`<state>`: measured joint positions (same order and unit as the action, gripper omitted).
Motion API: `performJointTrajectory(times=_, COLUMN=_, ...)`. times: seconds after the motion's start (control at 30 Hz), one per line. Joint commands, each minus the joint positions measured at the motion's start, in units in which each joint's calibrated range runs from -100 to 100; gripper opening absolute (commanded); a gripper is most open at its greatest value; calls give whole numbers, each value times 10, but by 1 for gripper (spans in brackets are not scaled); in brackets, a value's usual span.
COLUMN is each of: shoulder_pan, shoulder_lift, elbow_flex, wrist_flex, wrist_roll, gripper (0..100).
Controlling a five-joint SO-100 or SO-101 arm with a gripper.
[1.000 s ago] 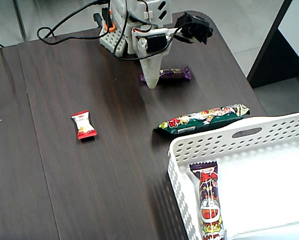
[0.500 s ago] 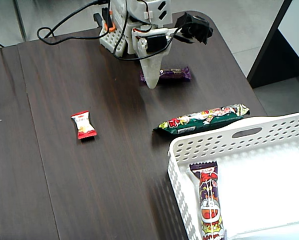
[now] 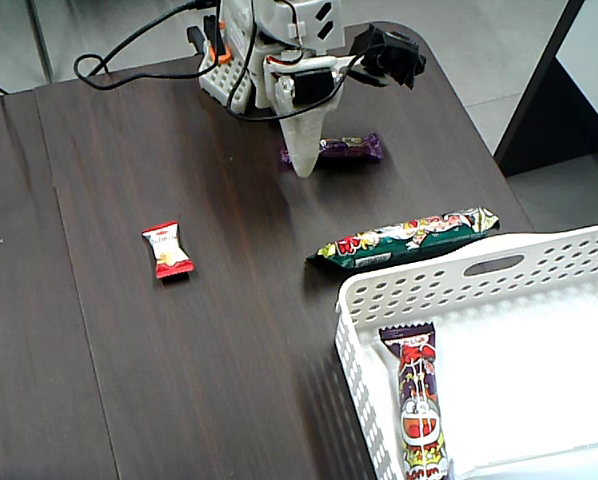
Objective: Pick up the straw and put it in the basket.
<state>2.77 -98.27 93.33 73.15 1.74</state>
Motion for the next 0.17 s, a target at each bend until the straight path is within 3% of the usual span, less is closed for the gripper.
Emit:
performJointTrajectory(times=0.0, shoulder_pan=6, shoulder_lift=-4, elbow_flex=-5, wrist_flex=-1, wrist_roll=1, gripper=2)
performJointTrajectory(times=0.13, shoulder_pan=6, shoulder_lift=-4, elbow_flex=-5, wrist_flex=-1, wrist_roll=1, gripper=2)
